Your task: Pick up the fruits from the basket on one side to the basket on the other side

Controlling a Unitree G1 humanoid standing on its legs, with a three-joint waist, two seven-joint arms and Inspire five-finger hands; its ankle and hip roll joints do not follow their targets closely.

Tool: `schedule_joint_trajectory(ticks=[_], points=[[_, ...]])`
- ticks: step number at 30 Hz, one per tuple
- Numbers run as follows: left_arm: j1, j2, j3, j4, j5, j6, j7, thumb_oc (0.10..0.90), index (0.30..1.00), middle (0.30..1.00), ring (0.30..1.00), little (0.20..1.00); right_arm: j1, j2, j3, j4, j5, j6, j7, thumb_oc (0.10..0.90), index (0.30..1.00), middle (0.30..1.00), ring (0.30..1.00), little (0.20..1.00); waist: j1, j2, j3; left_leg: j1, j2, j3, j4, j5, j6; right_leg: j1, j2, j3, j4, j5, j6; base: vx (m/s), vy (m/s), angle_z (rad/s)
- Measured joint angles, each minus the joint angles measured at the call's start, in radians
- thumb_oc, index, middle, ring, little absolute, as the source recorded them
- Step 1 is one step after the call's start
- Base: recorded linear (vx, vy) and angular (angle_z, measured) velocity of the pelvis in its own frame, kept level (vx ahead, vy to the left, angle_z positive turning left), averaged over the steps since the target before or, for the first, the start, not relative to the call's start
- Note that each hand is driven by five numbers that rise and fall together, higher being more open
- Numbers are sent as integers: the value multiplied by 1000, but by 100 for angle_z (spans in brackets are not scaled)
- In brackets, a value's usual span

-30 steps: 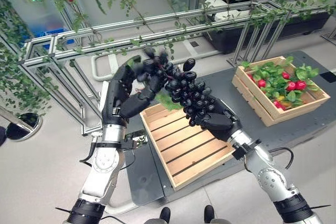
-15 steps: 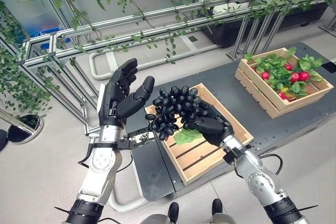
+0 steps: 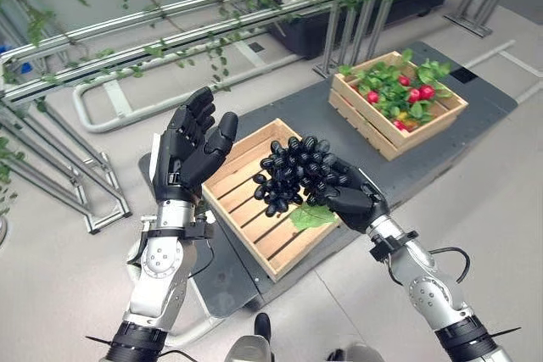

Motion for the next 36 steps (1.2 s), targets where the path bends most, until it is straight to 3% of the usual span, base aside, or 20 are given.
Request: schedule_joint_trajectory(ticks=[2,3,5,6,8,14,18,20,21,22,25,26,27,28,30,32,36], points=[[5,-21,-6,-2,-15,0,-7,800,900,900,900,900,8,6,2,0,0,0,-1,400,300,300,300,300,-2,13,-8,2,34,-23,1,7,-9,30,55,12,-115,77,-24,-208,-305,-96],[4,-29,-15,-3,-24,0,-7,800,900,900,900,900,8,5,3,0,0,0,-1,400,300,300,300,300,-17,7,-12,0,49,-25,6,9,-15,33,78,32,-163,107,-34,-210,-311,-81],[3,-52,-25,-3,-50,0,-8,800,900,900,900,900,7,-5,1,-1,0,-11,-1,400,300,300,300,300,-34,6,-18,-1,69,-20,1,1,-40,33,100,60,-226,135,-45,-183,-280,-66],[3,-61,-27,-3,-52,0,-6,800,900,900,900,900,8,-15,0,-1,0,-18,-1,400,300,300,300,300,-46,10,-21,-3,85,-11,1,3,-74,28,104,52,-236,142,-44,-205,-307,-76],[1,-71,-30,-3,-89,-1,-6,800,900,900,900,900,10,-11,-3,0,0,-23,-3,400,300,300,300,300,-52,6,-25,-3,92,28,1,-2,-83,0,102,55,-240,166,-49,-162,-248,-76],[-7,-116,-61,-2,-94,-21,-32,800,900,900,900,900,40,-20,-25,0,-1,-30,-3,400,300,300,300,300,-135,11,-27,-10,94,22,9,-1,-83,-20,114,111,-244,191,-46,-133,-221,-28],[-7,-116,-79,-2,-123,-55,-64,800,900,900,900,900,78,-28,-47,-1,-1,-32,-3,400,300,300,300,300,-150,12,-27,5,95,-2,30,-1,-82,-20,120,175,-272,216,-55,-88,-114,-46],[-6,-111,-79,-3,-128,-68,-61,800,900,900,900,900,83,-30,-47,-1,-1,-34,-3,400,300,300,300,300,-130,-6,-24,-17,74,-156,120,-20,-56,-25,112,306,-270,224,-65,4,-14,-96],[0,-108,-80,-4,-129,-74,-61,800,900,900,900,900,87,-28,-46,-5,0,-34,-1,400,300,300,300,300,-120,-24,-27,-46,32,-273,137,-90,-46,-30,89,390,-272,230,-72,57,36,-98],[-1,-108,-80,-4,-129,-75,-66,800,900,900,900,900,86,-29,-48,-9,0,-35,-1,400,300,300,300,300,-118,-28,-26,-44,4,-317,102,-97,-50,-31,80,413,-273,232,-68,72,63,-95],[2,-108,-80,-34,-129,-77,-73,800,900,900,900,900,85,-29,-69,-25,1,-37,-1,400,300,300,300,300,-120,-10,-34,-51,-98,-476,30,-102,-41,-40,95,519,-273,234,-51,83,95,-116],[2,-109,-80,-52,-128,-81,-75,800,900,900,900,900,85,-27,-71,-39,1,-37,-1,400,300,300,300,300,-109,6,-43,-52,-123,-539,43,-125,4,-62,115,548,-269,235,-50,103,194,-217],[1,-101,-73,-59,-129,-86,-75,800,900,900,900,900,84,3,-63,-42,1,-37,-2,400,300,300,300,300,-80,-6,-54,-53,-143,-557,66,-107,15,-82,117,545,-254,242,-38,101,230,-229],[0,-97,-67,-60,-129,-86,-74,800,900,900,900,900,84,18,-56,-44,1,-37,-2,400,300,300,300,300,-81,-8,-58,-52,-145,-552,73,-91,33,-96,120,527,-216,239,-37,89,291,-205],[-6,-82,-63,-61,-131,-83,-68,800,900,900,900,900,89,69,-40,-47,0,-38,-2,400,300,300,300,300,-105,-29,-71,-16,-159,-524,51,-77,50,-121,113,519,-161,198,-3,58,266,-121],[-28,-78,-84,-59,-136,-77,-74,800,900,900,900,900,99,67,-48,-47,0,-44,-2,400,300,300,300,300,-157,-24,-70,1,-168,-520,26,-58,56,-94,98,517,-211,217,16,19,273,-28],[-68,-78,-109,-53,-162,-76,-94,800,900,900,900,900,105,51,-50,-41,0,-51,-2,400,300,300,300,300,-179,-16,-66,22,-177,-473,5,-57,57,-81,81,522,-251,240,21,-3,295,-23]])
